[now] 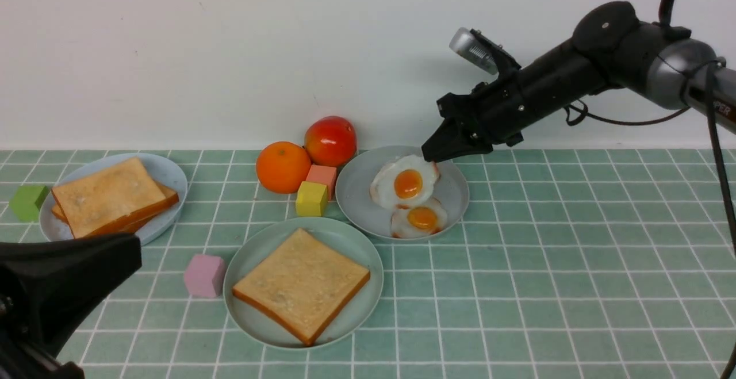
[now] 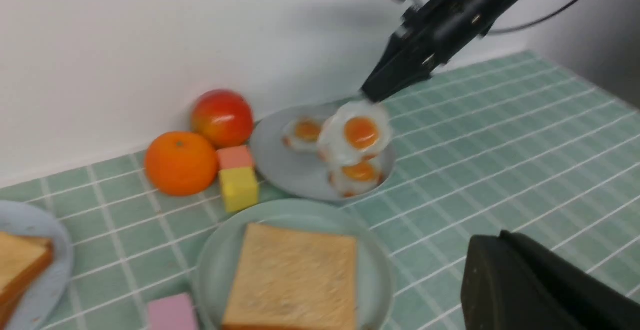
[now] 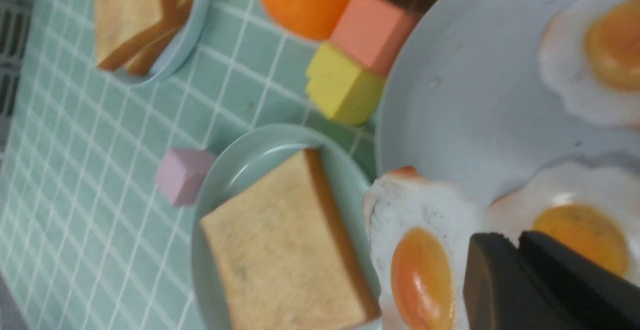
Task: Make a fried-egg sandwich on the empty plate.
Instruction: Use the right arm to place the fried egg on the slice of bread in the middle
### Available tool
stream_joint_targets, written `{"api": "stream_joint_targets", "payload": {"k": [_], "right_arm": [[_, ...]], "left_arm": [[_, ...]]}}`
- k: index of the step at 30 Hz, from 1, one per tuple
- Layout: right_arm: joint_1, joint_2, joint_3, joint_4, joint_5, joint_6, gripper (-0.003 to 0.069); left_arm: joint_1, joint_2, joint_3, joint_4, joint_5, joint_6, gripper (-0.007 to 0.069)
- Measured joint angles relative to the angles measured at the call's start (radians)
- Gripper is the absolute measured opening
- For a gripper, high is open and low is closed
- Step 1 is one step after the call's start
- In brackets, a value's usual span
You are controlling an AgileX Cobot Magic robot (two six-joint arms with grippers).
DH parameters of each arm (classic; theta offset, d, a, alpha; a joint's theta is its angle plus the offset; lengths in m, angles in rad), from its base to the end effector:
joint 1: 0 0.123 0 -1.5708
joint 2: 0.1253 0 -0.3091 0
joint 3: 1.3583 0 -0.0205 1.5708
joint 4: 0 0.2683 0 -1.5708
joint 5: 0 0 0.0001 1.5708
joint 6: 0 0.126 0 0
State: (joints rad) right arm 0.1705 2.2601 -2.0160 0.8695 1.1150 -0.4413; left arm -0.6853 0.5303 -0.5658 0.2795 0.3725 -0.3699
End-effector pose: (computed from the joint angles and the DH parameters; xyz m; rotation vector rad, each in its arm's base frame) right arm 0.5139 0.1762 0.2326 -0.4191 2.5138 1.0682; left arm 0.1169 -0.0792 0.3351 0.4508 1.7752 -0.4723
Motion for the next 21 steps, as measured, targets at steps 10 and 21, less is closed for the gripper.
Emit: {"api": "stream_joint_targets", "payload": {"k": [10, 21], "right_arm": [[0.073, -0.085, 0.001, 0.070, 0.102, -0.001, 0.0044], [0.257, -0.078, 0.218, 0.122, -0.045, -0.038, 0.0042]], "left_arm": [[0.000, 0.000, 0.000, 0.212, 0.110, -0.203, -0.0008], [0.000, 0.000, 0.000, 0.334, 0.116, -0.316, -0.0003]]}}
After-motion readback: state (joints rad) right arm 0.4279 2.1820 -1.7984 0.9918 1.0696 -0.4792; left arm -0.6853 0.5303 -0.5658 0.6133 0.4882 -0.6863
